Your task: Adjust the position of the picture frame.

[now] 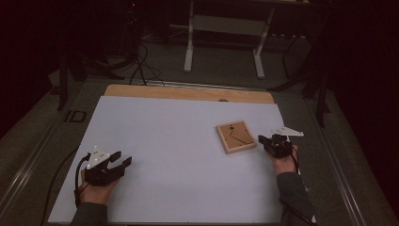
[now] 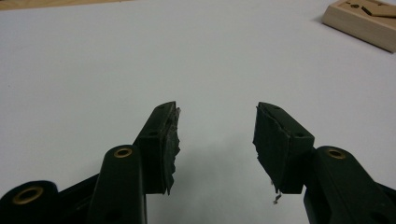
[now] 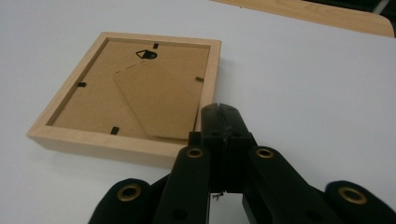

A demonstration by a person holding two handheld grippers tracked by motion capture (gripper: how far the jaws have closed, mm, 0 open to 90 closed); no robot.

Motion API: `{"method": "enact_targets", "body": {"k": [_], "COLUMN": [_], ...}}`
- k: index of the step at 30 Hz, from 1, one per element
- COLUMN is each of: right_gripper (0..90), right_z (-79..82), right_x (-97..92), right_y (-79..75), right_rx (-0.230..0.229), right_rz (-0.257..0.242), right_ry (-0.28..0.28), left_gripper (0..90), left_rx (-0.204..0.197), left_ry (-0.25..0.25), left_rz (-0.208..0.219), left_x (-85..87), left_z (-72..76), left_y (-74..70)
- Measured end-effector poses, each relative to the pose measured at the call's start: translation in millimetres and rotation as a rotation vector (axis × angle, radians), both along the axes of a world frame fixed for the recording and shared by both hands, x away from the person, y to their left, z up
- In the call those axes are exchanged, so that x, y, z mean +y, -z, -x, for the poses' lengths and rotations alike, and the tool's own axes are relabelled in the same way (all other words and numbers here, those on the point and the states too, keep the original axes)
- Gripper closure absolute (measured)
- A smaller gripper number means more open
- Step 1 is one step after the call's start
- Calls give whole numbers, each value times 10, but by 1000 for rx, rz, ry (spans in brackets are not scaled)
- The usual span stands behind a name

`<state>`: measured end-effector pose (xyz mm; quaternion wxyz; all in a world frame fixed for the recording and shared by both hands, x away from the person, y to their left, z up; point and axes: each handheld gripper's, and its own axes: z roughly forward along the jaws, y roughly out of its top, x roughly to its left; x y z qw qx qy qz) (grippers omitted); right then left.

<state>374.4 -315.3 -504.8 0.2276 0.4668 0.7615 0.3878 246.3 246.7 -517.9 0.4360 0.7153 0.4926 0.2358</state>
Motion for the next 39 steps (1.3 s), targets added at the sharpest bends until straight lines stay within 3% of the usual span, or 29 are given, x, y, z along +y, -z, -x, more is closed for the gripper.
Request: {"method": "enact_targets", "body": {"k": [14, 26, 39], "right_gripper": [897, 898, 897], "right_z": [-169, -243, -263], "right_x": [16, 50, 58], "right_y": [120, 177, 240], "right_rx": [40, 66, 95], "right_rz": [-46, -54, -27], "right_ry": [31, 41, 36], "left_gripper": [497, 496, 494], "left_rx": [-1, -5, -5], "left_ry": [-1, -3, -7], "left_rz": [-7, -5, -4], "left_x": [-10, -4, 5], "left_z": [-2, 3, 4], "left_y": [6, 4, 3]}}
